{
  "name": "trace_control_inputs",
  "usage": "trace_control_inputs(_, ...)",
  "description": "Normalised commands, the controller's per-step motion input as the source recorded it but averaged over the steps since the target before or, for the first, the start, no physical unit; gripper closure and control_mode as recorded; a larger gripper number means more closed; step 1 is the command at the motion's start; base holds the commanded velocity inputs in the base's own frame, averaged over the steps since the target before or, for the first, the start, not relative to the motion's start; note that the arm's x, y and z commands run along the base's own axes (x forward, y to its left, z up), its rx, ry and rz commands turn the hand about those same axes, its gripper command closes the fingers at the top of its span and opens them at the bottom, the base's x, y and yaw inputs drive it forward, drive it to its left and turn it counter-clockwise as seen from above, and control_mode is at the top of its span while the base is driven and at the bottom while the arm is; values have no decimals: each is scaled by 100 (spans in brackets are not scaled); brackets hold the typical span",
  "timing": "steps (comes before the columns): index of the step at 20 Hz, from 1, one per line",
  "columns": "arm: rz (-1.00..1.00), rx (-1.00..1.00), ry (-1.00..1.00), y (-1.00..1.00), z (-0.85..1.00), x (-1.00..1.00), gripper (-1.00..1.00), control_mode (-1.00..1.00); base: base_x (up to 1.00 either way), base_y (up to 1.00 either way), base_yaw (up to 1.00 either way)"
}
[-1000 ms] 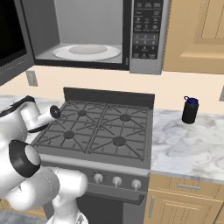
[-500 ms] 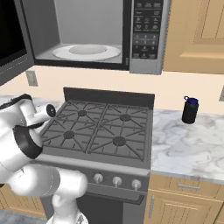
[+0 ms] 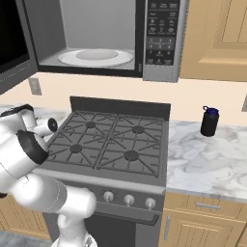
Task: Pick the onion from the counter and place it in the microwave.
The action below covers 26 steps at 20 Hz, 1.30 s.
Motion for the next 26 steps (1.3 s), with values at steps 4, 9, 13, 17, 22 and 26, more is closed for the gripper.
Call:
trace_control_inputs(4, 7, 2, -5, 11, -19, 0, -100, -100, 0, 0, 0)
trace_control_inputs(9, 5, 0, 0, 16, -15, 14, -100, -100, 0, 0, 0)
trace_control_inputs(13, 4, 0, 0, 24, -7, 15, -100, -100, 0, 0, 0)
trace_control_inputs(17, 4, 0, 0, 13, -3, 14, -100, -100, 0, 0, 0)
trace_control_inputs(22, 3, 0, 0, 13, -11, 22, -100, -100, 0, 0, 0)
trace_control_inputs(26, 1, 0, 0, 0, -21, 23, -100, -100, 0, 0, 0)
